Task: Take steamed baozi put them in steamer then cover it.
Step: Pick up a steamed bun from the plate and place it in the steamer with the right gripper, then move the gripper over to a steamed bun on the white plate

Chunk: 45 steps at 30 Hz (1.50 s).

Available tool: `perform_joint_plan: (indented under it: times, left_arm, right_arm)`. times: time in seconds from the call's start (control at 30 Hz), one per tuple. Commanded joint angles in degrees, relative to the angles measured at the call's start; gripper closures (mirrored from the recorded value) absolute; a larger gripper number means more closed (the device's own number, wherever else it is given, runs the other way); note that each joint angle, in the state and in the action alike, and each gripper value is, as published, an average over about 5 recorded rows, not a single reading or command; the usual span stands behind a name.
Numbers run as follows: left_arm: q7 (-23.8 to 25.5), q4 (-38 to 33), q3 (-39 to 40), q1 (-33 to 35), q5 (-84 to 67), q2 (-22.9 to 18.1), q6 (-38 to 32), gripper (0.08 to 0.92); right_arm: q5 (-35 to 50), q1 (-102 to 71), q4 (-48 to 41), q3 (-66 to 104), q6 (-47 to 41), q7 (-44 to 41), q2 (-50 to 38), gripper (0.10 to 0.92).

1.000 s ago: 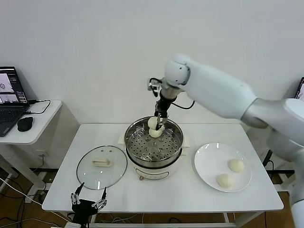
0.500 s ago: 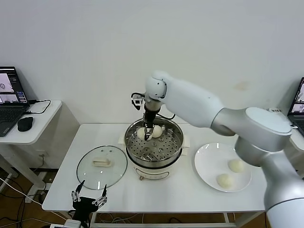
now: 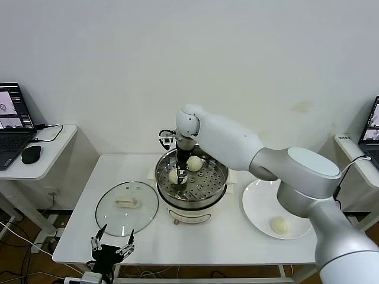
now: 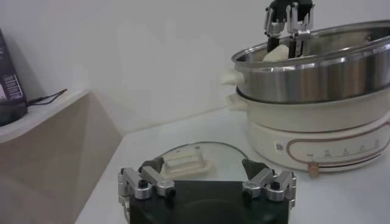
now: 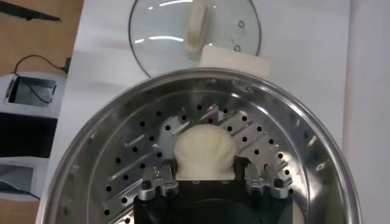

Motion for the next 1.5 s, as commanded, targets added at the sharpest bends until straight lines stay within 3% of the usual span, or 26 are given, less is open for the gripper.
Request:
perform_joint_plan:
  times: [0.03,0.33,0.6,1.0,1.5]
  left_arm:
    - [0.03,0.09,0.03,-0.06,0.00,0.00,0.02,0.177]
    - [0.03,0.07,0.07,0.13,0.15,-0.20,0.01,0.177]
    - [0.27,-0.75,0.00,0.50,0.27,-0.18,0.18,0.177]
    - [1.20,-2.35,0.11,1.28,0.18,-0.06,0.98,0.177]
    - [1.58,-3.36,1.40,3.04,0.08,-0.32,1.22,0.177]
  right_arm:
    - [-0.96,-1.00,-1.13,0.55,0.09,0.36,0.76,0.427]
    - [-0.58,-0.99,1.78,2.14,-0.32,1.53,-1.70,0.215]
    - [2.82,2.90,13.14,2.46,-1.46,0.50,-12.26,0.203]
    - [7.13,8.12,34.00,4.12,0.34,-3.35,-37.17,0.202]
    - [1.72,1.09,48.82,1.94,4.68,-4.65,-59.81,0.203]
